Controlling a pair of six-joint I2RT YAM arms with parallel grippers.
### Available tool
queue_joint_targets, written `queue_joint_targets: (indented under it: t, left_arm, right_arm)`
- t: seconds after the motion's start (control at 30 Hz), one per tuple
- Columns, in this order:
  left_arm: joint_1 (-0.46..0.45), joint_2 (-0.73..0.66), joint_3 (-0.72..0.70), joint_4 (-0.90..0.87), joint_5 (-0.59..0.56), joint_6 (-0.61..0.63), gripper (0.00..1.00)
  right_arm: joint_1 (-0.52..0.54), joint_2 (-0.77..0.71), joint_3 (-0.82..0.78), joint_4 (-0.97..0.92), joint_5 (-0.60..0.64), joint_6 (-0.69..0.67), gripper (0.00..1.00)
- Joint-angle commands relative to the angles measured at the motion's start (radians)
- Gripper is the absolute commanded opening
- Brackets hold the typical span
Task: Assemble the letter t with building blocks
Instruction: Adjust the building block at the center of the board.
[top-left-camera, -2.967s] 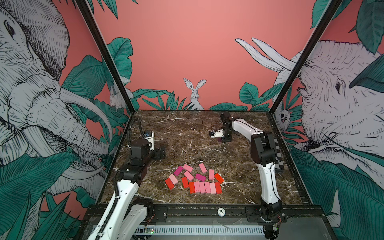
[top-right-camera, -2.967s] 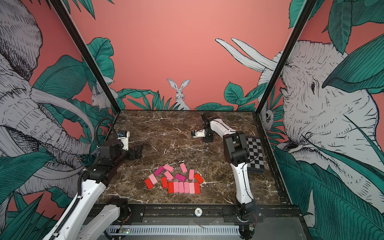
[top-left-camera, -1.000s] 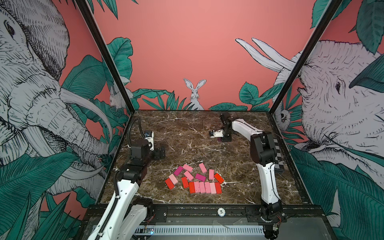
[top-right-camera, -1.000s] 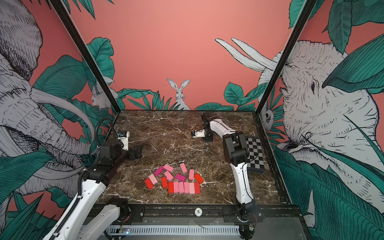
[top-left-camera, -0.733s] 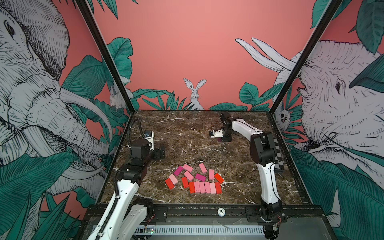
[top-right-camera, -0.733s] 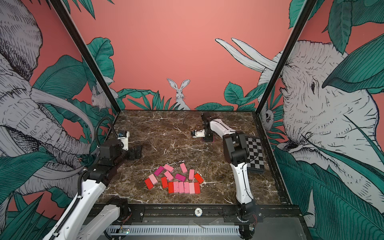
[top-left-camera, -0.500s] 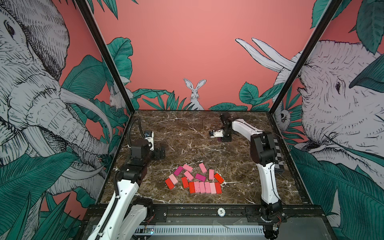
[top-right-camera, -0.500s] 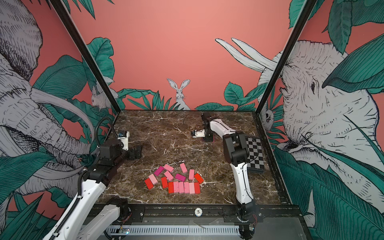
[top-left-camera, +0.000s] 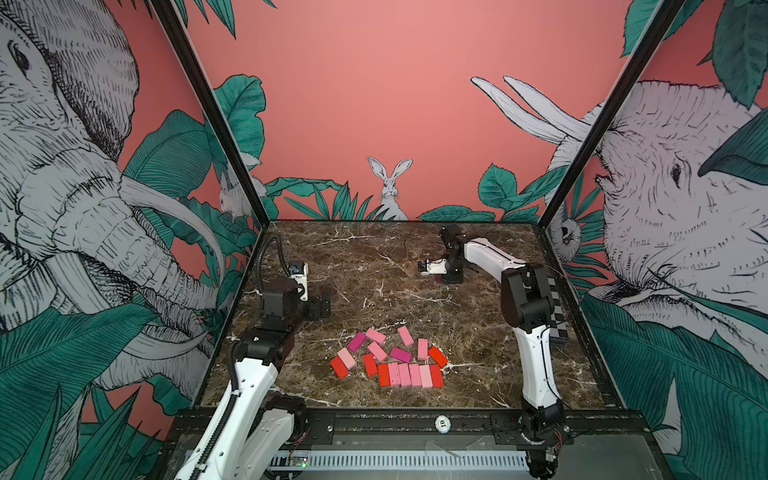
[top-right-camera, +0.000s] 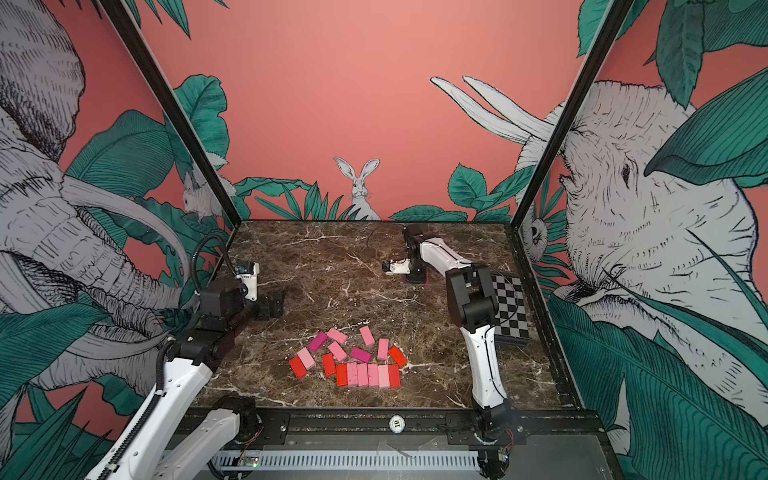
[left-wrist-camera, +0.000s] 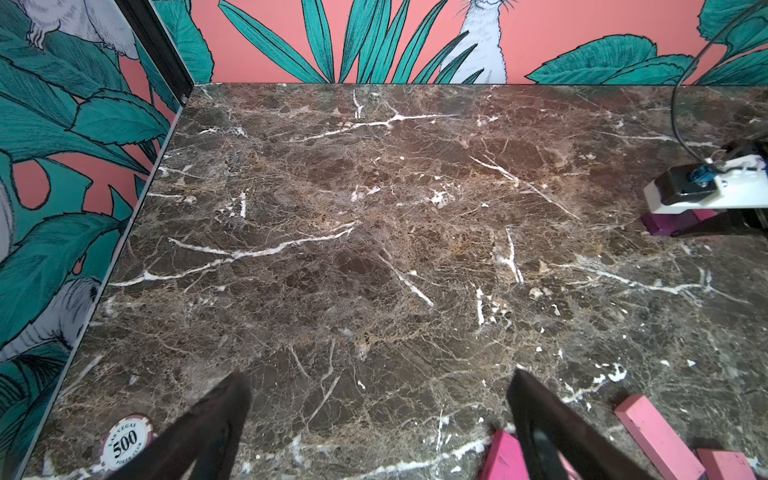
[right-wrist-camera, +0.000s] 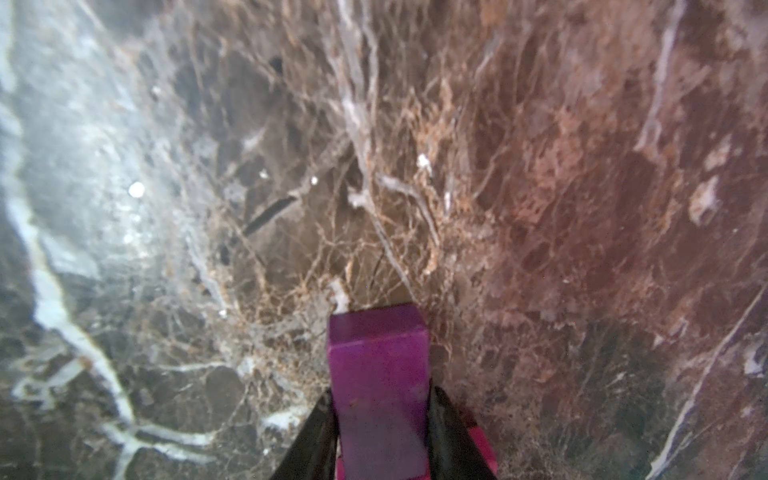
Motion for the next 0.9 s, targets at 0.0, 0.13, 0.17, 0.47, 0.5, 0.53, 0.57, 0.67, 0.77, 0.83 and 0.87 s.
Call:
queue_joint_targets:
  t: [0.0,0.13,0.17,0.47,0.5,0.53,0.57,0.67,0.77,0.83,0.87]
  left_arm:
    - [0.000,0.001,-0.004,0.010,-0.006,0.003,0.99]
    - [0.000,0.002,-0.004,0.012,-0.007,0.003,0.99]
    - [0.000,0.004,-0.004,0.011,-0.006,0.004,0.99]
    - [0.000,0.003,-0.004,0.011,-0.008,0.005,0.99]
    - [0.000,0.004,-0.004,0.011,-0.009,0.004,0.99]
    - [0.000,0.003,-0.005,0.011,-0.010,0.004,0.99]
    - [0.000,0.003,-0.005,0.011,-0.010,0.004,0.99]
    - [0.001,0.003,-0.004,0.011,-0.009,0.004,0.99]
    - [0.000,0.004,-0.004,0.011,-0.009,0.005,0.99]
    - [0.000,0.003,-0.004,0.012,-0.011,0.003,0.99]
    - [0.001,0.004,-0.005,0.011,-0.011,0.003,0.99]
  right_arm:
    - [-0.006,0.004,-0.035,-0.031,0.001,0.010,0.35]
    - [-0.007,0.003,-0.040,-0.031,0.001,0.010,0.35]
    - [-0.006,0.003,-0.040,-0.031,0.001,0.010,0.35]
    - [-0.006,-0.003,-0.051,-0.025,0.007,0.008,0.34]
    - [-0.006,0.000,-0.050,-0.026,0.009,0.008,0.34]
    - [-0.006,0.000,-0.050,-0.025,0.010,0.008,0.34]
    - [-0.007,0.000,-0.052,-0.024,0.012,0.008,0.35]
    - [-0.007,-0.002,-0.055,-0.020,0.015,0.008,0.36]
    - [-0.006,-0.004,-0.061,-0.017,0.016,0.006,0.37]
    - [-0.007,-0.007,-0.064,-0.013,0.016,0.005,0.40]
    - [-0.006,-0.009,-0.066,-0.011,0.018,0.003,0.42]
